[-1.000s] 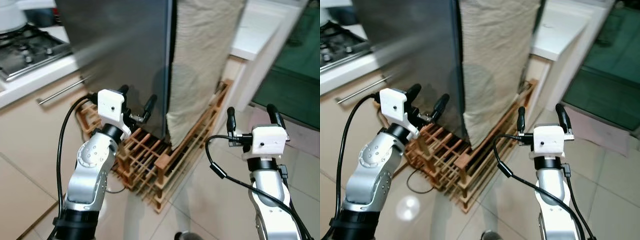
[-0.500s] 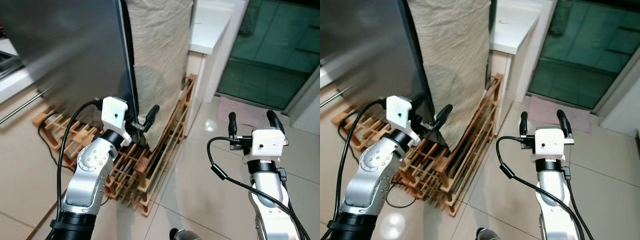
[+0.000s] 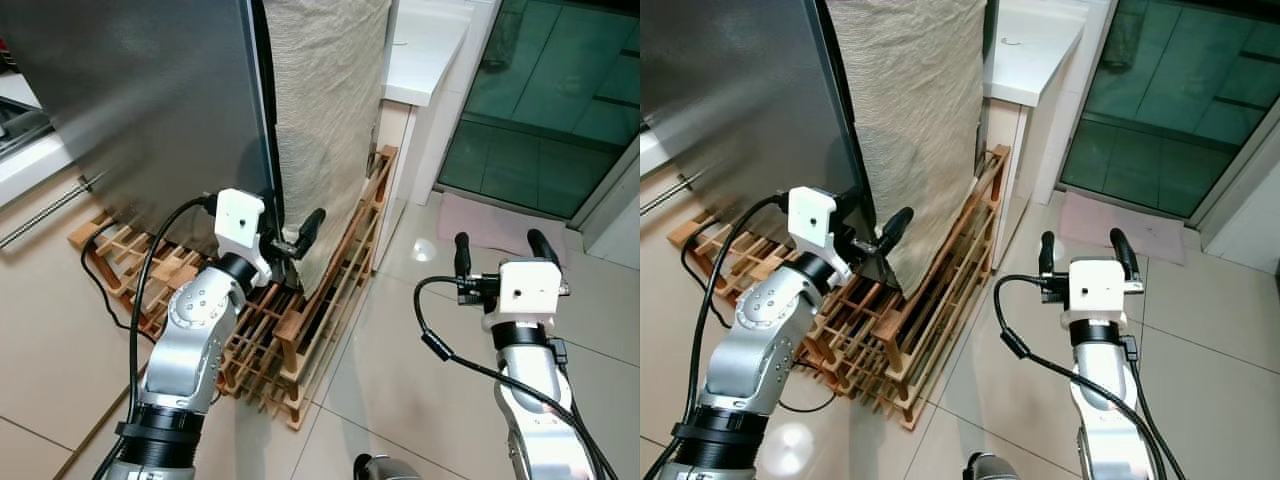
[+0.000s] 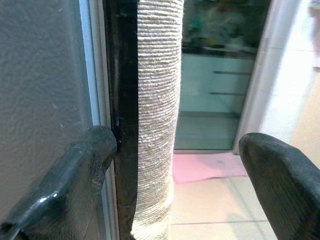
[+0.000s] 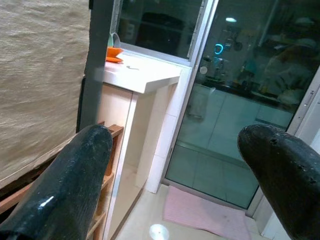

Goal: Restocking fridge

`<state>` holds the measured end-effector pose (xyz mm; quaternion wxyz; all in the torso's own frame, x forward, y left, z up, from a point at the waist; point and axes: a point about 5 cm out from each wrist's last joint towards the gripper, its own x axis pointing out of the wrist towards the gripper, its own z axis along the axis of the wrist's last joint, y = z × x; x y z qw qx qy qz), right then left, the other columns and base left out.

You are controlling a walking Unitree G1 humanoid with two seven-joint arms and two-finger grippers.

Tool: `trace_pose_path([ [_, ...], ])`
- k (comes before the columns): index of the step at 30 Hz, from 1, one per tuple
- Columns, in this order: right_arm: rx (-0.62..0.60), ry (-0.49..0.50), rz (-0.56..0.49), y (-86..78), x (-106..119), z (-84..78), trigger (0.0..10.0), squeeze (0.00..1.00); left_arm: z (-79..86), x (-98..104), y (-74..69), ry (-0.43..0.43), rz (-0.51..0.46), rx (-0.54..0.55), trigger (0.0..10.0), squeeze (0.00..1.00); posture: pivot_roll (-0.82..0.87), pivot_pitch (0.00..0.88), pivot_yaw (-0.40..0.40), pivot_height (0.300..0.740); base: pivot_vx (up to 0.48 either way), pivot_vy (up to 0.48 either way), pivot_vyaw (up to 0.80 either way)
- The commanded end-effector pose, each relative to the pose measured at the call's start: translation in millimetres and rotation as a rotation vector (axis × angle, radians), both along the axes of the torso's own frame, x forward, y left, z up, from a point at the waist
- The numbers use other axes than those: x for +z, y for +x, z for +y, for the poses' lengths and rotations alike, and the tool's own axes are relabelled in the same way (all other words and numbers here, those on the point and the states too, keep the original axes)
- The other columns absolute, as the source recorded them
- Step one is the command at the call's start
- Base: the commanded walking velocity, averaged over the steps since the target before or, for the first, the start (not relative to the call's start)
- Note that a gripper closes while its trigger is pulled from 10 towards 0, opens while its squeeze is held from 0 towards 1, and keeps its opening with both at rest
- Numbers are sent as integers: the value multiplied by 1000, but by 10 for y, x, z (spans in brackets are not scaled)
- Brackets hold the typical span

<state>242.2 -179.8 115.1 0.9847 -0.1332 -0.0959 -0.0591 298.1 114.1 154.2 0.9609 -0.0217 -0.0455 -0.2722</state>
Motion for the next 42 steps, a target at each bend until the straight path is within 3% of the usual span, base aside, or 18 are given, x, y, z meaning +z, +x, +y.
trace_pose_path([
  [1,2,-11,-13,40,27,-12,10000,0,-143,149,-12,-30,-37,-134,10000,0,-97,0,24,740,0,0,0],
  [2,1,-13,-12,48,26,-15,10000,0,-185,195,-24,-39,-35,-210,10000,0,-98,0,23,740,0,0,0],
  [7,1,-14,-12,58,25,-16,10000,0,-235,230,-11,-26,-43,-272,10000,0,-97,0,23,740,0,0,0],
  [14,-2,-9,-5,80,6,-15,10000,0,-527,391,31,-11,-102,-438,10000,0,-107,0,26,740,0,0,0],
  [23,-16,-3,7,25,-34,-15,10000,0,-769,502,-22,-70,-106,-608,10000,0,-131,0,40,740,0,0,0],
  [28,-20,-1,10,22,-39,-17,10000,0,-730,452,-59,-102,-43,-710,10000,0,-131,0,41,740,0,0,0],
  [34,-15,-4,14,35,-48,-13,10000,0,-618,447,-66,-158,5,-742,10000,0,-121,0,35,740,0,0,0],
  [38,-14,-5,16,45,-55,-9,10000,0,-582,425,-54,-143,7,-715,10000,0,-118,0,34,740,0,0,0],
  [39,-12,-5,15,58,-51,-2,10000,0,-503,341,-7,-122,23,-651,10000,0,-116,0,33,740,0,0,0],
  [42,-10,-4,14,62,-50,1,10000,0,-415,292,15,-118,40,-606,10000,0,-116,0,32,740,0,0,0],
])
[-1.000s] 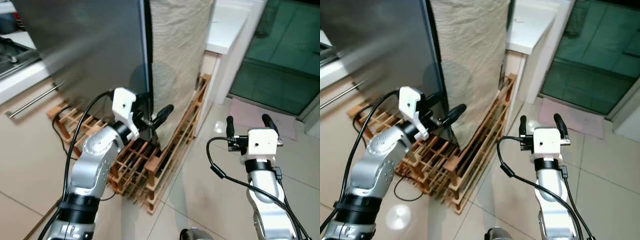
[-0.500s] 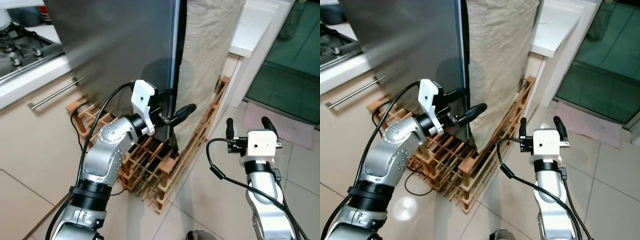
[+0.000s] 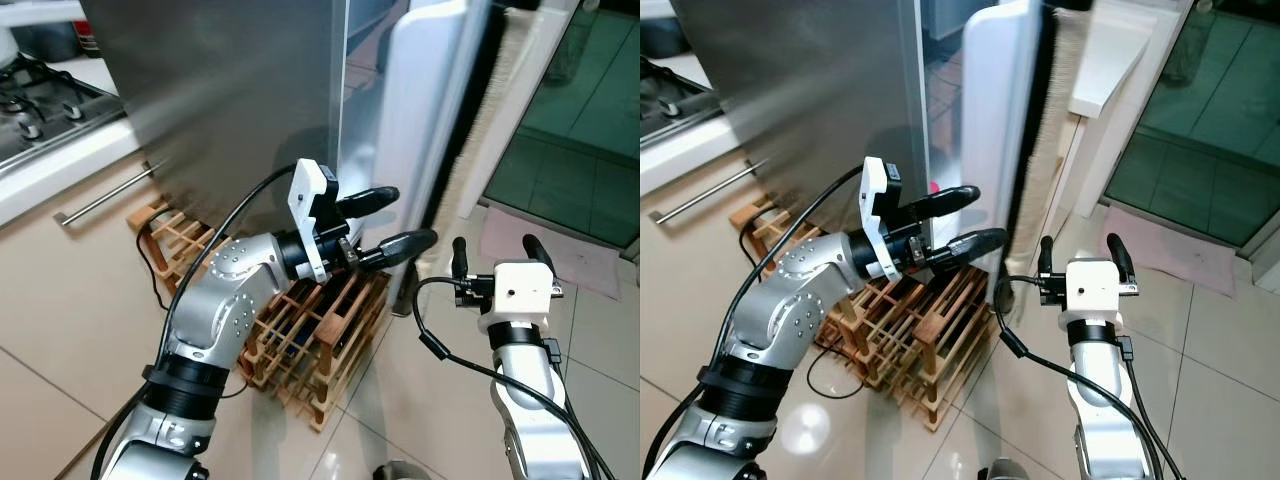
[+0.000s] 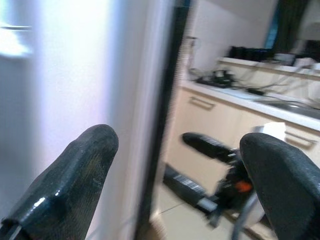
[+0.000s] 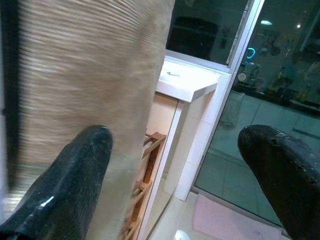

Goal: Restocking fridge

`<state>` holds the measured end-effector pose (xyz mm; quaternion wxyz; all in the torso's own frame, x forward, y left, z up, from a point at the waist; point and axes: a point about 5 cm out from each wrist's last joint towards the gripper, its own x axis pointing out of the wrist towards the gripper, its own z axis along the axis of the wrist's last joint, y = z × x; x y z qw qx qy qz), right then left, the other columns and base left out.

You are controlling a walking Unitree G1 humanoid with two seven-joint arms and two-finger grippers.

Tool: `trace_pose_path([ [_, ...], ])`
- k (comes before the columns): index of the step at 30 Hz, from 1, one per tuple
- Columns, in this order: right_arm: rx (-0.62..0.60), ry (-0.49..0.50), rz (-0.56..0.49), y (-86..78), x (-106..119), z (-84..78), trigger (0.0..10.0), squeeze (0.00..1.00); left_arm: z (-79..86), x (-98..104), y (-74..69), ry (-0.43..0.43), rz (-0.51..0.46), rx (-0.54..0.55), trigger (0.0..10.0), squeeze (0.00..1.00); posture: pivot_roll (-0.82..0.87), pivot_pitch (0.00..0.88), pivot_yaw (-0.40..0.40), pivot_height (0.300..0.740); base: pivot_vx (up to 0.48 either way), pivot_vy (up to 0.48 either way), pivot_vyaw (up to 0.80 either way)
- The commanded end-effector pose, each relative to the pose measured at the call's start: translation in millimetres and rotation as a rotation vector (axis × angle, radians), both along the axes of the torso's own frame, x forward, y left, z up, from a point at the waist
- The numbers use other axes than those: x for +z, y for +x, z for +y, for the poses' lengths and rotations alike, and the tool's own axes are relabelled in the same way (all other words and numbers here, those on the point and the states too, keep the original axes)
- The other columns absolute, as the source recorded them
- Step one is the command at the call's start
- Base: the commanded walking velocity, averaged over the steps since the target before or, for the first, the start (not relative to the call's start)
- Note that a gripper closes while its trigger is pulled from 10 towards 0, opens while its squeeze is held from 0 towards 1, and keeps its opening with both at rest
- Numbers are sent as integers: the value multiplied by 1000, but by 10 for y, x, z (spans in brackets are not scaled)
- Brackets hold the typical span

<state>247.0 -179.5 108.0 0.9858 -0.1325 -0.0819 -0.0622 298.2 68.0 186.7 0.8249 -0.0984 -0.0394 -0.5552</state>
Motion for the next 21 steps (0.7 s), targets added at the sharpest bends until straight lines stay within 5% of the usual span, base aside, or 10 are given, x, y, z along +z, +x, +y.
trace_pose_path([
  [1,2,-10,-11,12,17,-2,10000,0,83,-36,15,9,19,43,10000,0,-113,0,31,740,0,0,0],
  [6,25,-8,18,-40,-40,12,10000,0,329,-35,-39,-35,90,79,10000,0,-107,0,25,740,0,0,0],
  [11,14,-60,144,-311,-328,-106,10000,0,557,-166,-173,23,133,71,10000,0,-100,0,15,740,0,0,0],
  [12,-12,-104,285,-546,-635,-251,10000,0,678,-321,-245,102,154,91,10000,0,-101,0,13,740,0,0,0],
  [14,-19,-115,327,-615,-723,-296,10000,0,708,-362,-264,122,160,100,10000,0,-103,0,12,740,0,0,0],
  [17,-83,-85,619,-925,-1237,-527,10000,0,798,-571,-304,176,225,159,10000,0,-95,0,10,740,0,0,0],
  [18,-83,-85,619,-925,-1237,-527,10000,0,798,-571,-304,176,225,159,10000,0,-95,0,10,740,0,0,0],
  [21,-85,22,792,-970,-1490,-563,10000,0,937,-710,-125,191,259,400,10000,0,-100,0,15,740,0,0,0],
])
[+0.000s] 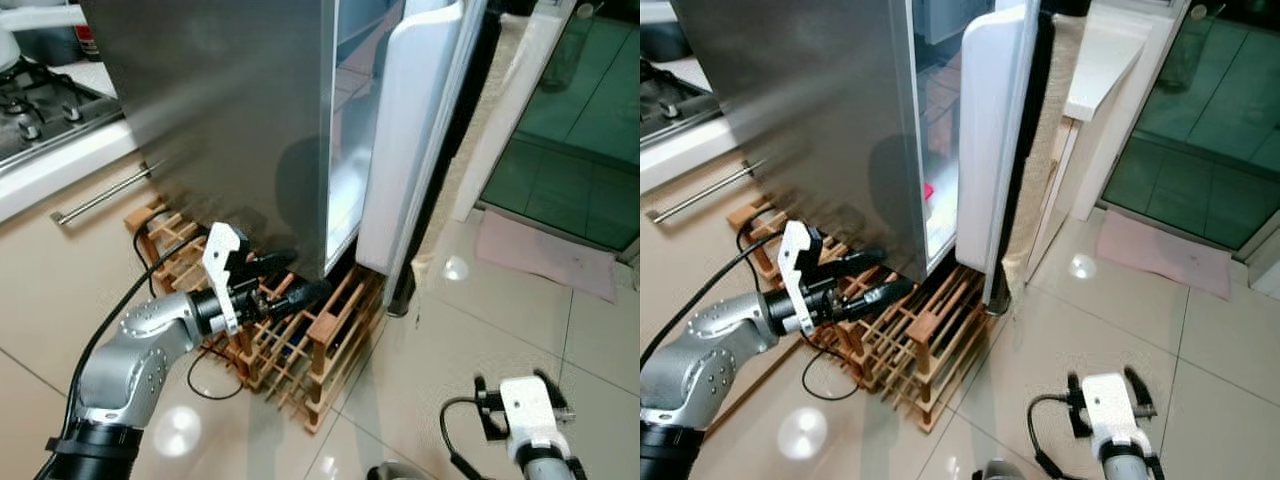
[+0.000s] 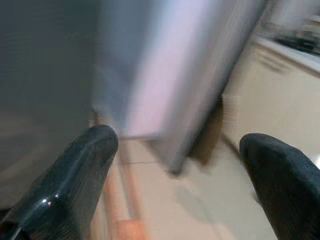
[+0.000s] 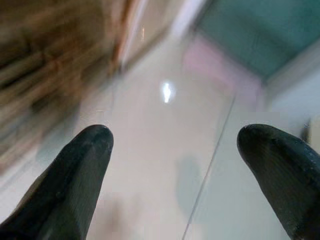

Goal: Restocking fridge

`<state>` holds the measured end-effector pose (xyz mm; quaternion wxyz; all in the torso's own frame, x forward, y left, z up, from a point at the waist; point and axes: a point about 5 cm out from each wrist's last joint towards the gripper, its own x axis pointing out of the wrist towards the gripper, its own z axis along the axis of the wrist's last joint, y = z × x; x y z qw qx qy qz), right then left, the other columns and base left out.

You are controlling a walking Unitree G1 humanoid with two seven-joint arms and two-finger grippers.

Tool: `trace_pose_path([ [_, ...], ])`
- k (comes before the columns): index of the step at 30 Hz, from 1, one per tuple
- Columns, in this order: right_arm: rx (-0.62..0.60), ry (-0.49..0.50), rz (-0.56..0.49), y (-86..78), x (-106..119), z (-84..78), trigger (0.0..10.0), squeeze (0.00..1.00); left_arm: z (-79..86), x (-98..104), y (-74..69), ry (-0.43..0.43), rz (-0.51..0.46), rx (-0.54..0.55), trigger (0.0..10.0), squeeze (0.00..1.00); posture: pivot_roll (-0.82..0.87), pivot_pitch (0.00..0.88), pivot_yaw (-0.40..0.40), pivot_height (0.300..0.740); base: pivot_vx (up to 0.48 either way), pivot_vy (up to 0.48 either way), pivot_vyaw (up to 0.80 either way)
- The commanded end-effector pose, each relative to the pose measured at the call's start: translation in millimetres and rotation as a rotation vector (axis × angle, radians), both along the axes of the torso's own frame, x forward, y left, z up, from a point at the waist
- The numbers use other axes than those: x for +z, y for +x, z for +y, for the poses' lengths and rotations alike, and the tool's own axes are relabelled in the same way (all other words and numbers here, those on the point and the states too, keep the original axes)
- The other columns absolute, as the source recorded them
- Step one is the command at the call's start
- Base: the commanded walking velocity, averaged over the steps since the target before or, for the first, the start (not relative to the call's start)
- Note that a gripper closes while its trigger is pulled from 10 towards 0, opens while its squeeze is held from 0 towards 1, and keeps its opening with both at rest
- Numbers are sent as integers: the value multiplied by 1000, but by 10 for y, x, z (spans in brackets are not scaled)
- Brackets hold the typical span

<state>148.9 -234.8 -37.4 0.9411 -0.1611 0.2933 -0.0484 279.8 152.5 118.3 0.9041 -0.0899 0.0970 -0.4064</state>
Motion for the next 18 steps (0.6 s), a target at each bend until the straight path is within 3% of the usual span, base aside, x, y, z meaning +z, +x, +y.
trace_pose_path([
  [1,-20,90,42,55,-57,3,10000,0,166,-70,128,61,1,187,10000,0,-100,0,15,740,0,0,0],
  [3,35,214,-7,322,36,130,10000,0,359,-167,250,131,2,420,10000,0,-102,0,19,740,0,0,0],
  [4,35,214,-7,322,36,130,10000,0,359,-167,250,131,2,420,10000,0,-102,0,19,740,0,0,0],
  [5,64,241,-42,431,92,177,10000,0,419,-198,274,158,1,488,10000,0,-102,0,19,740,0,0,0],
  [6,138,278,-126,651,254,294,10000,0,472,-236,287,175,6,565,10000,0,-100,0,16,740,0,0,0],
  [7,138,278,-126,651,254,294,10000,0,472,-236,287,175,6,565,10000,0,-100,0,16,740,0,0,0],
  [8,192,283,-209,832,428,406,10000,0,443,-245,280,171,2,569,10000,0,-97,0,13,740,0,0,0],
  [9,222,295,-231,892,490,472,10000,0,425,-240,278,165,-4,567,10000,0,-97,0,12,740,0,0,0],
  [14,309,371,-257,1026,625,685,10000,0,394,-256,305,178,-32,592,10000,0,-90,0,8,740,0,0,0],
  [16,366,463,-196,1043,632,842,10000,0,390,-282,329,199,-51,620,10000,0,-85,0,3,740,0,0,0],
  [18,363,482,-121,993,543,886,10000,0,373,-306,328,201,-48,618,10000,0,-82,0,2,740,0,0,0],
])
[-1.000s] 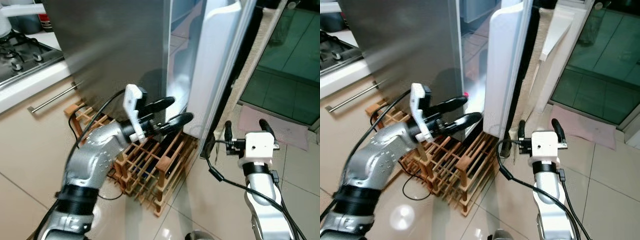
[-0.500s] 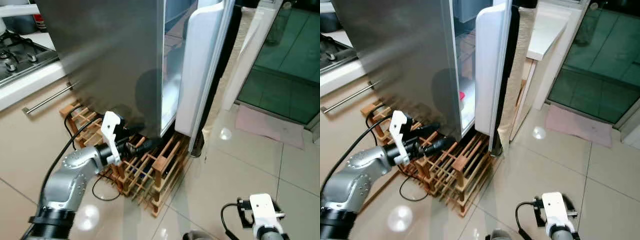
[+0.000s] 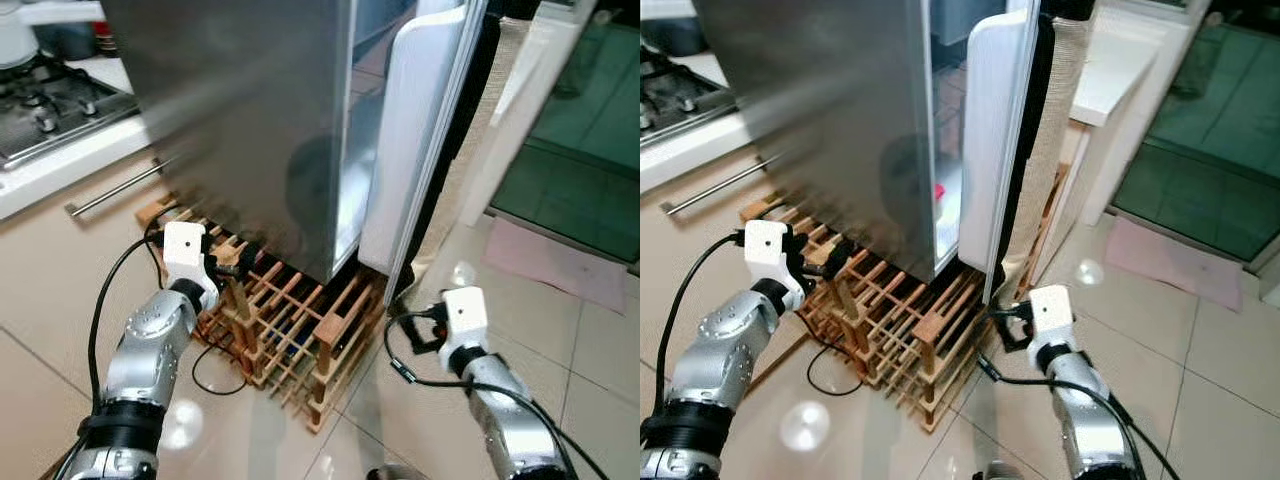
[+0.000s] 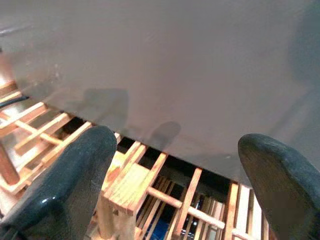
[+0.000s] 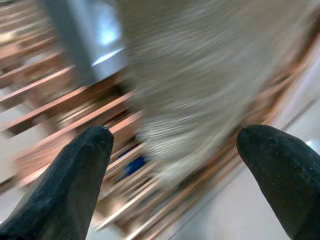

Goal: Restocking fridge

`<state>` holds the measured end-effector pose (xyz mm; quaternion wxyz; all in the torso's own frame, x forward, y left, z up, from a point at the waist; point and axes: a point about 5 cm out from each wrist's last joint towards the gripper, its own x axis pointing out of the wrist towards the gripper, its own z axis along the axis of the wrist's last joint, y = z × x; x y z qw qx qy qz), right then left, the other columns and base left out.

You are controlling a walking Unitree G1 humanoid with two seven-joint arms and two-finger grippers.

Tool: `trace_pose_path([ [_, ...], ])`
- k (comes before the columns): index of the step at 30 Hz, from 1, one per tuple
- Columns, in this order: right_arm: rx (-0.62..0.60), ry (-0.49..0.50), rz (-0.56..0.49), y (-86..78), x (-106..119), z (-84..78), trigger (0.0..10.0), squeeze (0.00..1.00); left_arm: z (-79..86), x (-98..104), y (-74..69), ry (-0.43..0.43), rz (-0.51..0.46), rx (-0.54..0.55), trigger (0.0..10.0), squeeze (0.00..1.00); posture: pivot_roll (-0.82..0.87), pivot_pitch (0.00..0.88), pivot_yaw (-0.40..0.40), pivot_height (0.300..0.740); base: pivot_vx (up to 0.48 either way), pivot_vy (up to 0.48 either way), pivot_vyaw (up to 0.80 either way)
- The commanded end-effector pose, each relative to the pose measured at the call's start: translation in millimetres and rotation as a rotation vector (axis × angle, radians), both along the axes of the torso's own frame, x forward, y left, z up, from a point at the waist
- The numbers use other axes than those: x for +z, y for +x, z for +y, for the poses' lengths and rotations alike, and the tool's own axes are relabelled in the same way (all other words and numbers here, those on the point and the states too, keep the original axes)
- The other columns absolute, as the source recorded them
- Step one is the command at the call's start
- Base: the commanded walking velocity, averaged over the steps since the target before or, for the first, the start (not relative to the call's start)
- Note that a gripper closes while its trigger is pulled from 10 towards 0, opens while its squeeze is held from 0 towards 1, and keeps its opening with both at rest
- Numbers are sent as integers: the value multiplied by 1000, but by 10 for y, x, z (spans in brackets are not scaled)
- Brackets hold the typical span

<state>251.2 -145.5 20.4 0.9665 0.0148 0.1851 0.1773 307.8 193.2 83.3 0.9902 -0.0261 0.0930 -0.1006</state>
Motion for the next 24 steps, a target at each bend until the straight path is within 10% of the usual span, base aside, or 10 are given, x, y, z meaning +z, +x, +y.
trace_pose_path([
  [1,14,-8,76,-77,-90,-19,10000,0,-43,37,45,18,-20,-12,10000,0,-81,0,1,740,0,0,0],
  [15,22,-214,277,-304,-406,-295,10000,0,-135,34,76,-4,-36,-51,10000,0,-94,0,4,740,0,0,0],
  [24,-53,-80,46,-52,-59,-252,10000,0,-388,282,82,-4,-172,-137,10000,0,-92,0,0,740,0,0,0],
])
